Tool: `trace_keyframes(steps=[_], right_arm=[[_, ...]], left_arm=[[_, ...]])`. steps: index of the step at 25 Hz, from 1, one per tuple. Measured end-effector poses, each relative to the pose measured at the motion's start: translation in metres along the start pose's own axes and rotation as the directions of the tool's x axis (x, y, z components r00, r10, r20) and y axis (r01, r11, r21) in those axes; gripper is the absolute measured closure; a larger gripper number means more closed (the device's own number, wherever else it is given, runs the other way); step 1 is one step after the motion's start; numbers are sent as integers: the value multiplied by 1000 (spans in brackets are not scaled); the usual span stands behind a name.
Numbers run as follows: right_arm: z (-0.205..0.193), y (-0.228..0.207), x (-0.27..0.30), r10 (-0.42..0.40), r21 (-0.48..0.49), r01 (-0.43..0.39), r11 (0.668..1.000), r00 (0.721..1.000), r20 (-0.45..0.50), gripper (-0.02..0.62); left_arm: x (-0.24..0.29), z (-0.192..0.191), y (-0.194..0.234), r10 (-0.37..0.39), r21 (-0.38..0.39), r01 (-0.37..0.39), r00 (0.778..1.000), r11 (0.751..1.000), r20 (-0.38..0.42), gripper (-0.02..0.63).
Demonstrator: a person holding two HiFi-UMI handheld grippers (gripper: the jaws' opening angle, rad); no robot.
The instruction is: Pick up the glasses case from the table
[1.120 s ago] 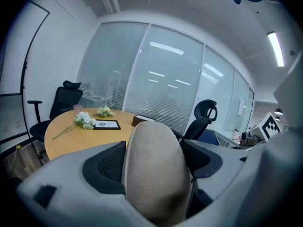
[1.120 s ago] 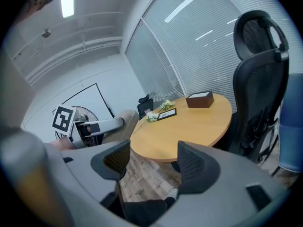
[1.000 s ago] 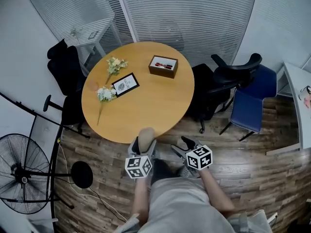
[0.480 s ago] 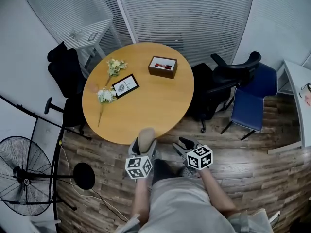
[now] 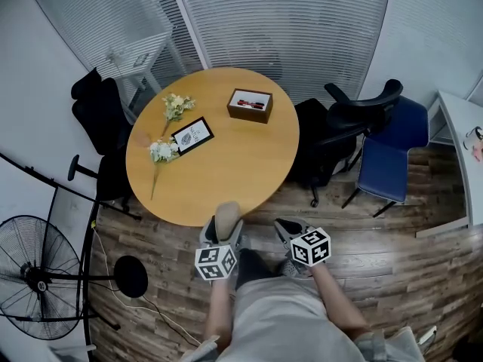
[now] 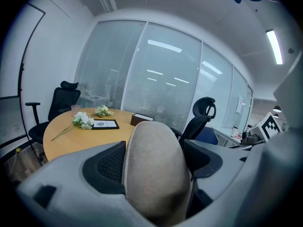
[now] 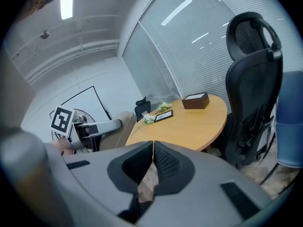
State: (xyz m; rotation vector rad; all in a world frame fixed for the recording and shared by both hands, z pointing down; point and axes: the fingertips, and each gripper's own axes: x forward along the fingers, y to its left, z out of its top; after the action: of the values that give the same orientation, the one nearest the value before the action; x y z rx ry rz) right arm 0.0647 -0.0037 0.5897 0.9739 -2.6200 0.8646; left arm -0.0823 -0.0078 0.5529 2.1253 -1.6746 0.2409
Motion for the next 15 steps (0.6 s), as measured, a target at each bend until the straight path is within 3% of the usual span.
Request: trace_keyframes(steps=[15], right_arm=[[-2,5,-2,6,41,-7,999,1000,19,598]], left_arm=[[-5,-5,-1,-5,-7,5,1000,1000,-5,244]])
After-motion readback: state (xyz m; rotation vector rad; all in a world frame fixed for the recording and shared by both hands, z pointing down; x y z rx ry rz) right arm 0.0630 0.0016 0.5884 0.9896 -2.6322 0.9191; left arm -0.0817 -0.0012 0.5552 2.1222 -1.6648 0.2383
